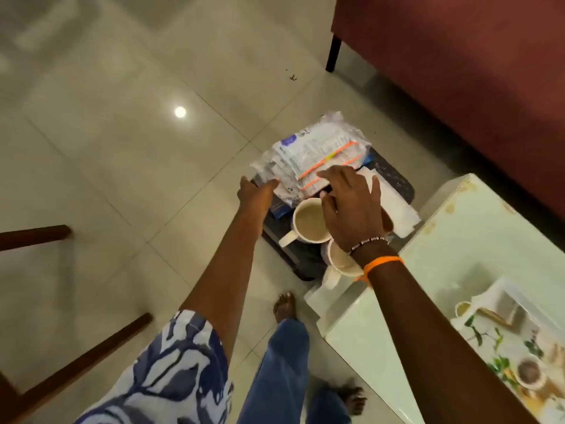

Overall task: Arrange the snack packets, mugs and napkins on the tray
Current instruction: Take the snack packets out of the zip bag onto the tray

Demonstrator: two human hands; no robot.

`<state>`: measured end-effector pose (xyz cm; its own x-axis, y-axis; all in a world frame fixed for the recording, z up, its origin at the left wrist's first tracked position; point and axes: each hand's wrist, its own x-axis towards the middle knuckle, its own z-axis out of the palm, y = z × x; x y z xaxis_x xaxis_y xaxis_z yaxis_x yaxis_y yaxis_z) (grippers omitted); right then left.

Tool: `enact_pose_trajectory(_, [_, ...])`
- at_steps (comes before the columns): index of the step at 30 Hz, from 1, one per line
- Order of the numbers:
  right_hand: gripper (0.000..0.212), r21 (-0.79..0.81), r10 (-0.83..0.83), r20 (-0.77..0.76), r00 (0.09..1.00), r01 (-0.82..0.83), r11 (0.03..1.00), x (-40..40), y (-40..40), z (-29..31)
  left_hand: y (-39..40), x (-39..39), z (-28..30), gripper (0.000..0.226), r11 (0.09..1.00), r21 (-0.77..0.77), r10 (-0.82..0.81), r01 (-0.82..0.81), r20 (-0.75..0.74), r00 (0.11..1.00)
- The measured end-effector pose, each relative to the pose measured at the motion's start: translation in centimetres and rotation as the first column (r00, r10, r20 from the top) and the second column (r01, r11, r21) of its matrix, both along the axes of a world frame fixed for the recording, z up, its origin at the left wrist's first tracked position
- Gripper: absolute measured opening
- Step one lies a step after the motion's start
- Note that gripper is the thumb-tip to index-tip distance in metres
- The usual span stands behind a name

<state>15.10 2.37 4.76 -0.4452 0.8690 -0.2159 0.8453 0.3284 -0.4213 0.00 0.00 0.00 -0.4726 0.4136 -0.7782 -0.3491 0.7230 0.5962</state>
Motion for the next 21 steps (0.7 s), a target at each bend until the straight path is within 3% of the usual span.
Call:
enact_pose_trajectory(2, [0.047,-0.063,-0.029,0.017,0.999,0.03,0.998,-1.2,1.6,-0.9,0.9,-1.2,-0.8,0.076,0.996,-0.04,0.079,-0.077,0.05,0.996])
enact_pose_trajectory(5, [0.053,-0.195,-0.029,0.065,0.997,0.041,0.98,-2.1,3.6,-2.1,1.6,-2.4,-1.7,0.06,0.999,-0.024,0.05,-0.047,0.148,0.988])
enact_pose_trajectory(9, [0.051,-0.304,0.015,0.041,0.999,-0.001,0.953,-2.1,4.3,-3.6,3.1,-2.8,-1.8,0.035,0.998,0.03,0.057,-0.061,0.127,0.99])
enact_pose_trajectory(10, [0.051,-0.297,0.02,0.028,0.999,-0.01,0.955,-2.1,4.4,-3.8,3.4,-3.1,-1.9,0.039,0.997,0.033,0.059,-0.063,0.123,0.991])
enact_pose_trajectory(13, [0.05,-0.297,-0.013,-0.057,0.998,-0.005,0.955,-2.0,4.5,-4.2,4.1,-3.4,-1.9,0.041,0.996,0.051,0.06,-0.067,0.134,0.989])
enact_pose_trajectory(18, [0.05,-0.377,-0.12,-0.208,0.971,0.034,0.926,-1.1,4.6,-4.2,5.2,-2.0,-0.7,0.03,0.96,0.155,0.196,-0.231,0.217,0.956])
enact_pose_trajectory(21, [0.05,-0.426,-0.224,-0.29,0.931,0.084,0.901,-0.8,4.6,-3.5,6.4,-0.9,1.0,0.012,0.923,0.252,0.242,-0.291,0.208,0.948])
